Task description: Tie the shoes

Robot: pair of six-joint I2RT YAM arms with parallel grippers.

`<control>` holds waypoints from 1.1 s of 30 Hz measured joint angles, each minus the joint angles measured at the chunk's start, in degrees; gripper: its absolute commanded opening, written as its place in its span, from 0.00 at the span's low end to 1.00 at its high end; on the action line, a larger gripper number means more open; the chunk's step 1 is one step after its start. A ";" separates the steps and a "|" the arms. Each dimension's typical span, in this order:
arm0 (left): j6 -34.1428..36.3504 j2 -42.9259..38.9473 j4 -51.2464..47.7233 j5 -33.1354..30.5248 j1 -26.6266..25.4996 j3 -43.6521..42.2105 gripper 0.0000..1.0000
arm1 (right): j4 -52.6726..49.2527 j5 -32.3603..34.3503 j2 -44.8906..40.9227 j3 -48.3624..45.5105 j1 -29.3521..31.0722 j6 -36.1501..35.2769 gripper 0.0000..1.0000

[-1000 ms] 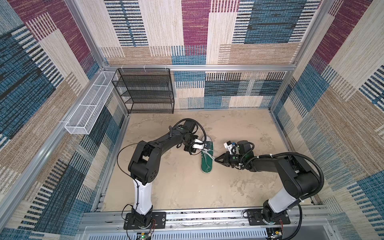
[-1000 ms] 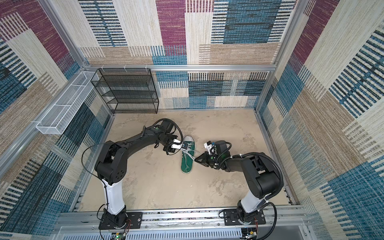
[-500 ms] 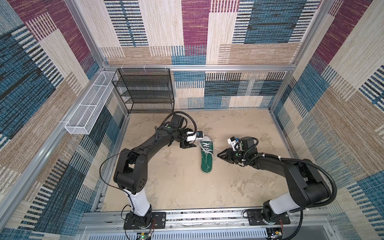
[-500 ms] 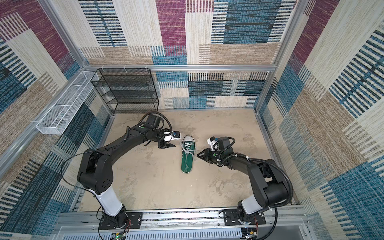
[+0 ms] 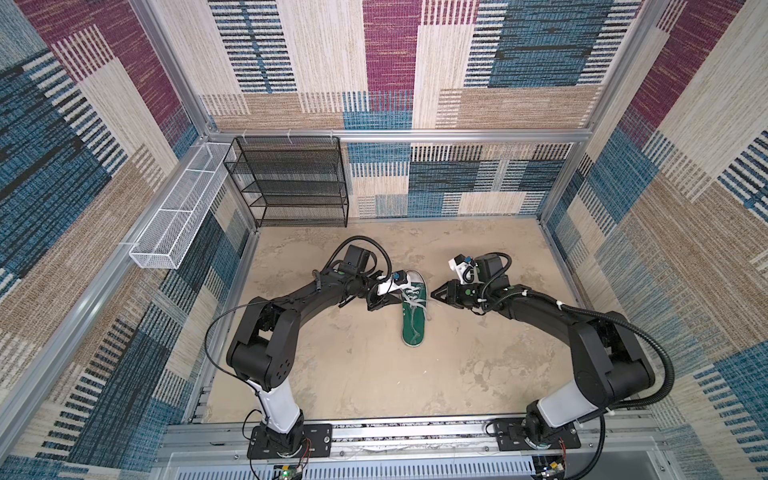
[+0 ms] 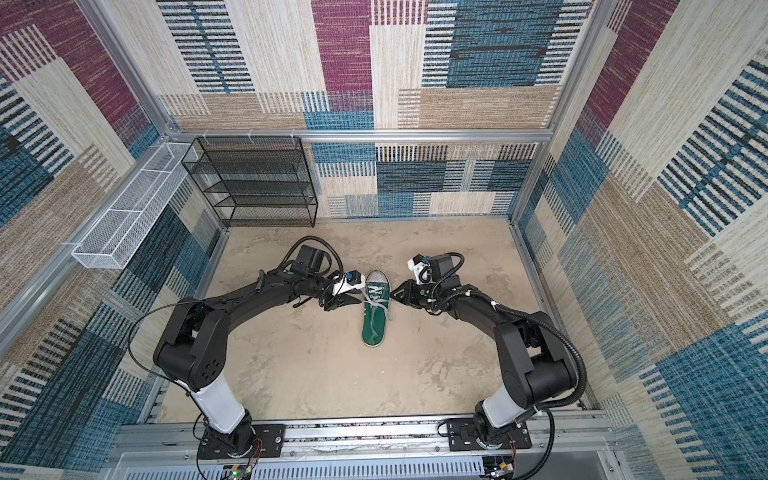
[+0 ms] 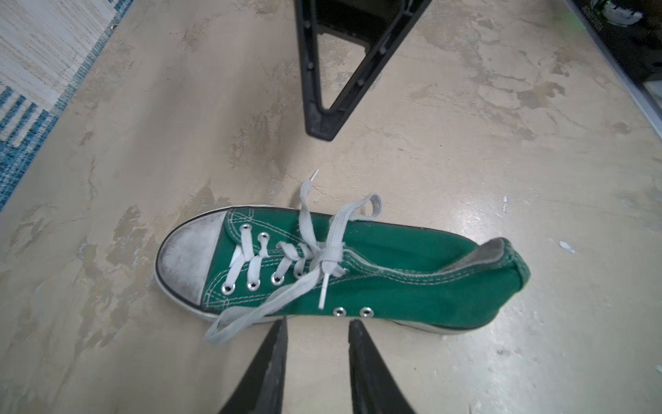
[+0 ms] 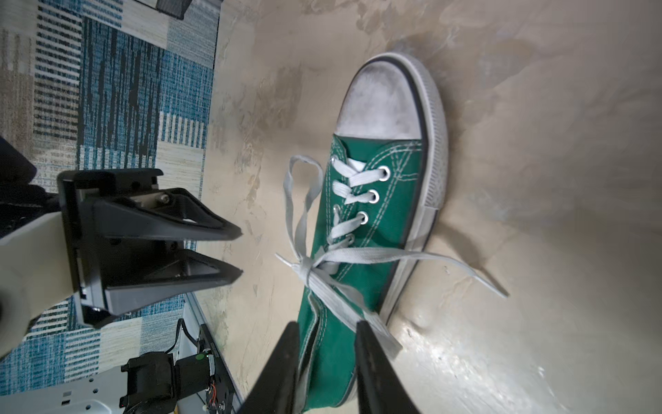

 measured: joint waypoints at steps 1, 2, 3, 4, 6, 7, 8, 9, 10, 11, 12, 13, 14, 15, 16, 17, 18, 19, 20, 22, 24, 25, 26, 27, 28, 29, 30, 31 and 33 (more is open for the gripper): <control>-0.11 0.33 0.33 0.00 -0.37 -0.13 0.32 | 0.02 -0.31 0.76 0.52 0.52 0.00 0.24; -0.20 0.59 0.46 -0.07 -0.74 -0.31 0.33 | 0.00 -0.61 1.62 1.22 1.09 0.00 0.23; -0.35 0.70 0.83 -0.26 -0.96 -0.63 0.33 | 0.09 -0.66 2.49 2.10 1.68 0.02 0.23; -0.44 0.76 1.09 -0.52 -1.03 -0.96 0.33 | 0.44 -0.96 3.15 2.71 2.23 0.04 0.22; -0.61 0.96 1.73 -1.49 -1.18 -1.38 0.33 | 1.29 -1.84 4.24 3.52 3.30 0.28 0.20; -0.63 1.01 2.05 -1.77 -1.29 -1.46 0.33 | 1.60 -2.19 4.72 3.78 3.69 0.52 0.19; -0.63 1.09 2.40 -2.01 -1.29 -1.55 0.33 | 1.86 -2.54 5.16 3.96 4.13 0.72 0.19; -0.63 1.18 2.71 -2.51 -1.38 -1.60 0.33 | 1.99 -2.78 5.49 4.04 4.42 0.92 0.19; -0.63 1.29 3.08 -2.89 -1.44 -1.66 0.33 | 2.01 -2.95 5.77 4.13 4.66 1.11 0.18; -0.63 1.46 3.30 -3.04 -1.49 -1.68 0.32 | 2.25 -3.17 6.01 4.17 4.81 1.38 0.17; -0.63 1.64 3.48 -3.08 -1.49 -1.68 0.32 | 2.40 -3.19 6.14 4.17 4.96 1.51 0.17; -0.63 1.81 3.50 -3.21 -1.51 -1.68 0.31 | 2.62 -3.32 6.25 4.17 5.16 1.84 0.17; -0.63 1.97 3.52 -3.23 -1.53 -1.66 0.29 | 3.02 -3.61 6.36 4.17 5.20 2.01 0.17; -0.63 2.10 3.65 -3.23 -1.53 -1.64 0.28 | 3.23 -3.67 6.47 4.17 5.25 2.03 0.17; -0.63 2.25 3.78 -3.23 -1.55 -1.64 0.26 | 3.45 -3.96 6.60 4.17 5.27 2.27 0.17; -0.63 2.29 3.80 -3.23 -1.55 -1.64 0.24 | 3.61 -4.15 6.78 4.17 5.31 2.36 0.17; -0.61 2.32 3.80 -3.23 -1.55 -1.64 0.23 | 3.72 -4.28 6.97 4.17 5.38 2.38 0.16; -0.61 2.34 3.85 -3.23 -1.55 -1.60 0.23 | 3.87 -4.48 7.23 4.17 5.44 2.38 0.16; -0.63 2.34 3.89 -3.23 -1.57 -1.57 0.21 | 4.11 -4.59 7.63 4.17 5.53 2.40 0.16; -0.63 2.36 3.87 -3.23 -1.64 -1.57 0.18 | 4.11 -4.74 8.26 4.37 5.64 2.62 0.16; -0.63 2.38 3.89 -3.23 -1.64 -1.57 0.13 | 4.28 -4.87 8.66 4.57 5.77 2.80 0.16; -0.74 2.40 3.93 -3.23 -1.64 -1.57 0.11 | 4.35 -4.90 8.79 4.66 5.86 2.82 0.16; -0.81 2.45 4.11 -3.26 -1.64 -1.57 0.08 | 4.48 -4.98 8.92 4.76 5.97 2.82 0.17; -0.83 2.49 4.28 -3.26 -1.64 -1.57 0.06 | 4.55 -5.01 8.98 4.85 6.01 2.82 0.19; -0.83 2.54 4.42 -3.26 -1.64 -1.57 0.02 | 4.52 -5.01 9.01 4.92 6.01 2.82 0.22; -0.81 2.58 4.57 -3.26 -1.64 -1.57 0.00 | 4.42 -4.92 9.01 5.03 6.05 2.80 0.25; -0.94 2.62 4.68 -3.34 -1.66 -1.57 0.00 | 4.28 -4.74 9.01 5.22 6.12 2.78 0.27; -0.98 2.64 4.70 -3.45 -1.66 -1.57 0.00 | 3.87 -4.26 8.98 5.62 6.27 2.58 0.28; -1.01 2.64 4.70 -3.76 -1.66 -1.57 0.00 | 2.32 -2.40 8.74 6.54 6.29 1.33 0.30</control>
